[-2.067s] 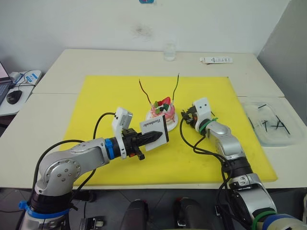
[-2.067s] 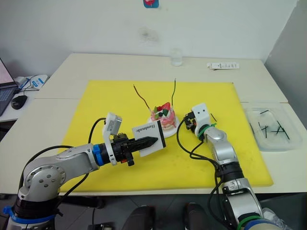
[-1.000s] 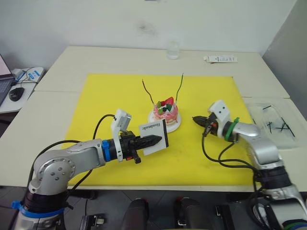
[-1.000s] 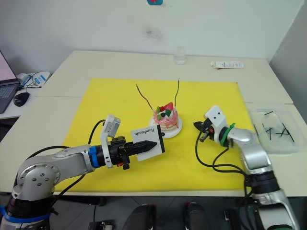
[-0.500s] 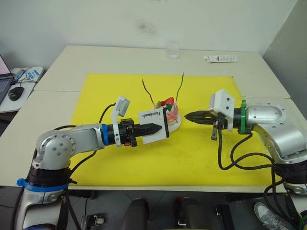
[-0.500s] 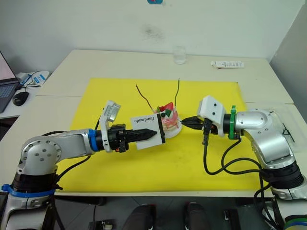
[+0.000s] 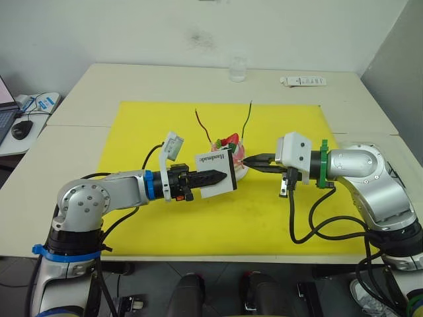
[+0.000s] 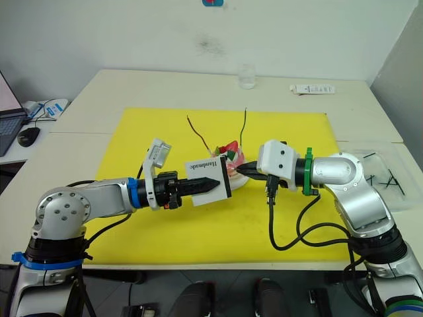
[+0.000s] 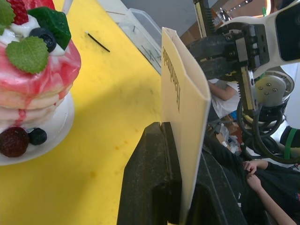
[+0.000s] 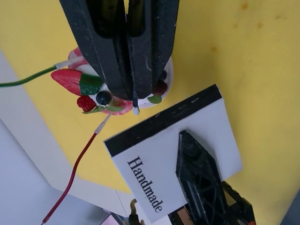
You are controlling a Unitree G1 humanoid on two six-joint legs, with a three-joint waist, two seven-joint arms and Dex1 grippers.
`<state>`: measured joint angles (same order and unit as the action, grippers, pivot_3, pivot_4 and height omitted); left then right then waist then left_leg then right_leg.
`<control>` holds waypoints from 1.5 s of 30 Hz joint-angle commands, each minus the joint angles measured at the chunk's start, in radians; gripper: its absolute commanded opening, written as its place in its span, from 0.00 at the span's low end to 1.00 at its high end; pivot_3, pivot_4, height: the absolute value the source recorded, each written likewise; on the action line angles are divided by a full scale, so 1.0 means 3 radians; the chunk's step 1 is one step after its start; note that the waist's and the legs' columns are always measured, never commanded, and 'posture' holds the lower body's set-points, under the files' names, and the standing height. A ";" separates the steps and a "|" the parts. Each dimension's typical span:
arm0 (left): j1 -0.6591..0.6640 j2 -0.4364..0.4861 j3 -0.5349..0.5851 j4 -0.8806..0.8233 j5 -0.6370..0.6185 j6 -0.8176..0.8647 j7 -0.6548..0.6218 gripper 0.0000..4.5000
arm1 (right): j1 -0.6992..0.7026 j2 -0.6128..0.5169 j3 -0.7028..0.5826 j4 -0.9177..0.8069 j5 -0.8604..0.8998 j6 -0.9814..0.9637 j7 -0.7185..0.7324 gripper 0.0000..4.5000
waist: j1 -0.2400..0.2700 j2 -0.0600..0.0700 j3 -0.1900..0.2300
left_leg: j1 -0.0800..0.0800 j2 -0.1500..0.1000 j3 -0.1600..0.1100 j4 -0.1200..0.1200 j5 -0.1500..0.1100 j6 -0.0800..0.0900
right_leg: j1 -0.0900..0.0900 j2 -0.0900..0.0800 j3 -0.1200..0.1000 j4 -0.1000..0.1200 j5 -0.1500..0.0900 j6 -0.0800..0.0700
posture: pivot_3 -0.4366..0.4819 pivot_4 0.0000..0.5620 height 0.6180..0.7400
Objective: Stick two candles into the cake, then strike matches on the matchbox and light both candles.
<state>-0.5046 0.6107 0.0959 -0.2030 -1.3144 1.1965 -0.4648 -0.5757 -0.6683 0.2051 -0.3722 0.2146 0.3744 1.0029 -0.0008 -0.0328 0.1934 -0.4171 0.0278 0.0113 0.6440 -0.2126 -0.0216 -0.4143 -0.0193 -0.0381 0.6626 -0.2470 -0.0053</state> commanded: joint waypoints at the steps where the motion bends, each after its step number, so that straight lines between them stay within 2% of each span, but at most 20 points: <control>1: -0.0051 0.0009 0.0095 -0.0055 -0.0031 0.0001 -0.0041 0.00 | -0.0063 0.0025 0.0004 -0.0127 -0.0018 -0.0061 -0.0029 0.01 | -0.0001 0.0000 0.0000 | 0.0000 0.0000 0.0000 0.0000 0.0000 0.0000 | 0.0000 0.0000 0.0000 0.0000 0.0000 0.0000 | 0.48 0.27 1.00; 21: -0.0076 0.0013 0.0089 -0.0074 0.0022 0.0028 -0.0135 0.00 | -0.0230 0.0207 0.0067 0.0073 -0.0124 -0.0084 -0.0108 0.01 | -0.0001 0.0000 0.0000 | 0.0000 0.0000 0.0000 0.0001 0.0000 0.0000 | 0.0000 0.0000 0.0000 0.0002 0.0000 0.0000 | 0.48 0.27 1.00; 34: -0.0107 -0.0002 0.0091 -0.0059 0.0072 0.0021 -0.0165 0.00 | -0.0205 0.0197 0.0201 0.0127 -0.0229 -0.0225 -0.0047 0.01 | -0.0001 0.0000 0.0000 | 0.0001 0.0000 0.0000 0.0002 0.0000 0.0000 | 0.0000 0.0000 0.0001 0.0003 0.0000 0.0000 | 0.48 0.27 1.00; 36: -0.0137 -0.0025 0.0096 -0.0030 0.0094 0.0007 -0.0164 0.00 | -0.0138 0.0113 0.0328 0.0060 -0.0288 -0.0357 0.0103 0.01 | -0.0001 0.0000 0.0000 | 0.0001 0.0000 0.0000 0.0002 0.0000 0.0000 | 0.0000 0.0000 0.0001 0.0003 0.0000 -0.0001 | 0.48 0.27 1.00; 38: -0.0184 -0.0047 0.0103 0.0019 0.0132 -0.0010 -0.0177 0.00 | 0.0054 -0.0157 0.0493 -0.0139 -0.0224 -0.0448 0.0519 0.01 | 0.0007 0.0000 0.0000 | 0.0001 0.0000 0.0000 0.0002 0.0000 0.0000 | 0.0000 0.0000 0.0000 0.0003 0.0000 0.0000 | 0.48 0.27 1.00; 41: -0.0276 -0.0045 0.0110 0.0139 0.0235 -0.0044 -0.0245 0.00 | 0.0485 -0.0928 0.0532 -0.0493 -0.0045 -0.0544 0.1291 0.01 | 0.0067 0.0004 0.0003 | -0.0001 -0.0003 -0.0007 0.0003 0.0000 0.0000 | 0.0006 0.0000 -0.0008 -0.0003 0.0000 0.0000 | 0.48 0.27 1.00; 43: -0.0304 -0.0016 0.0108 0.0194 0.0324 -0.0073 -0.0324 0.00 | 0.0545 -0.1194 0.0364 -0.0233 -0.0064 -0.0724 0.1418 0.01 | 0.0059 0.0004 0.0004 | 0.0002 -0.0008 -0.0001 0.0004 -0.0001 0.0001 | 0.0010 -0.0004 -0.0003 -0.0007 -0.0002 0.0004 | 0.48 0.27 1.00; 45: -0.0297 -0.0011 0.0131 0.0210 0.0352 -0.0072 -0.0359 0.00 | 0.0264 -0.1115 0.0196 0.0193 -0.0037 -0.0685 0.1288 0.01 | -0.0002 -0.0002 0.0007 | 0.0008 -0.0006 0.0007 0.0007 -0.0001 0.0001 | 0.0011 -0.0005 0.0004 -0.0006 0.0006 0.0009 | 0.48 0.27 1.00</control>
<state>-0.5801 0.6063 0.1213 -0.1258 -1.2125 1.1902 -0.5466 -0.4299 -1.0183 0.3406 -0.3766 0.1809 0.1796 1.4055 -0.0014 -0.0335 0.1955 -0.4130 0.0266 0.0139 0.6462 -0.2127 -0.0212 -0.4099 -0.0206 -0.0363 0.6609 -0.2439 -0.0031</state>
